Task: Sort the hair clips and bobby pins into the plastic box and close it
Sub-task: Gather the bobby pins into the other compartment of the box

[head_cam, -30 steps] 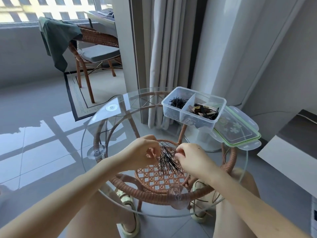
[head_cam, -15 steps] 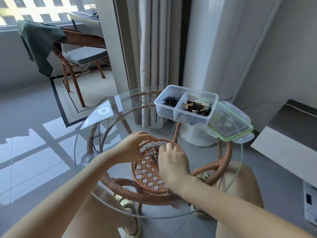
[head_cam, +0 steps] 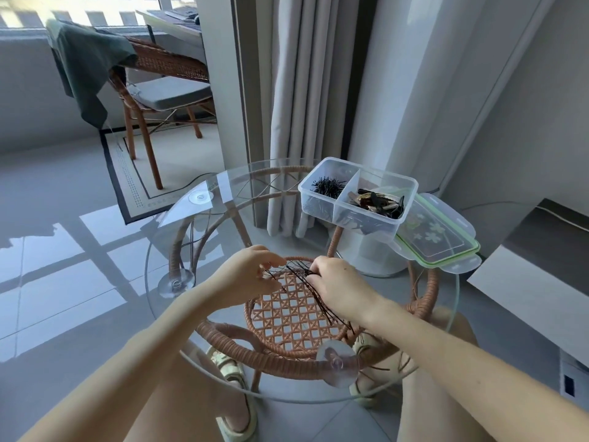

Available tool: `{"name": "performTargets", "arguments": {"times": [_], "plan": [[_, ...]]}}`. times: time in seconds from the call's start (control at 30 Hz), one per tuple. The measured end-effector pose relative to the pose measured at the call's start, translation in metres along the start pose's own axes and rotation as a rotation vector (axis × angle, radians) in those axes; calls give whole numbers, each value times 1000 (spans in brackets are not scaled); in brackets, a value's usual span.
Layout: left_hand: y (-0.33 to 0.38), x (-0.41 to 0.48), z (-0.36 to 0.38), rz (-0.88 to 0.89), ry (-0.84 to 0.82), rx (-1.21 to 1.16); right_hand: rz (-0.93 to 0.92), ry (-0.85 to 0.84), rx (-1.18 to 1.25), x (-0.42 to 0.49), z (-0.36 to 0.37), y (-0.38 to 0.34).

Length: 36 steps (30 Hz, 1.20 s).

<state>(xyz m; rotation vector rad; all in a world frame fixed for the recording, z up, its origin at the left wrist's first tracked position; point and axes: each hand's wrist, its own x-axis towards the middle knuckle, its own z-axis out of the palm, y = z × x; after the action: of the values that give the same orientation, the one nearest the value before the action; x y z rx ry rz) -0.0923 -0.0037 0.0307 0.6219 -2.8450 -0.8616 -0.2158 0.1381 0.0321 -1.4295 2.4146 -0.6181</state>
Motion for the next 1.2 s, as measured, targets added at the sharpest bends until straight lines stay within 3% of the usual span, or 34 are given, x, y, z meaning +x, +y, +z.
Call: {"name": "performTargets", "arguments": {"times": [0.33, 0.47, 0.53, 0.63, 0.73, 0.8, 0.97, 1.07, 1.13, 1.2], "plan": [[7, 9, 7, 127, -3, -87, 168, -96, 607, 24, -58, 15], [12, 16, 9, 189, -8, 58, 206, 16, 708, 60, -85, 4], [14, 20, 10, 222, -57, 124, 251, 143, 640, 91, -94, 1], [18, 25, 13, 300, -106, 149, 349, 244, 351, 138, -97, -2], [18, 26, 19, 339, -121, 156, 418, 183, 55, 165, -89, -2], [16, 26, 21, 363, -125, 160, 444, 124, -3, 171, -86, -2], [14, 27, 26, 418, -118, 194, 203, 267, -93, 137, -101, -14], [11, 24, 31, 449, -81, 257, 52, 77, -90, 73, -98, -13], [9, 19, 34, 466, -39, 276, 48, -177, -154, 23, -83, -6], [9, 14, 34, 445, -10, 276, 89, -321, -237, -16, -63, 1]]}}
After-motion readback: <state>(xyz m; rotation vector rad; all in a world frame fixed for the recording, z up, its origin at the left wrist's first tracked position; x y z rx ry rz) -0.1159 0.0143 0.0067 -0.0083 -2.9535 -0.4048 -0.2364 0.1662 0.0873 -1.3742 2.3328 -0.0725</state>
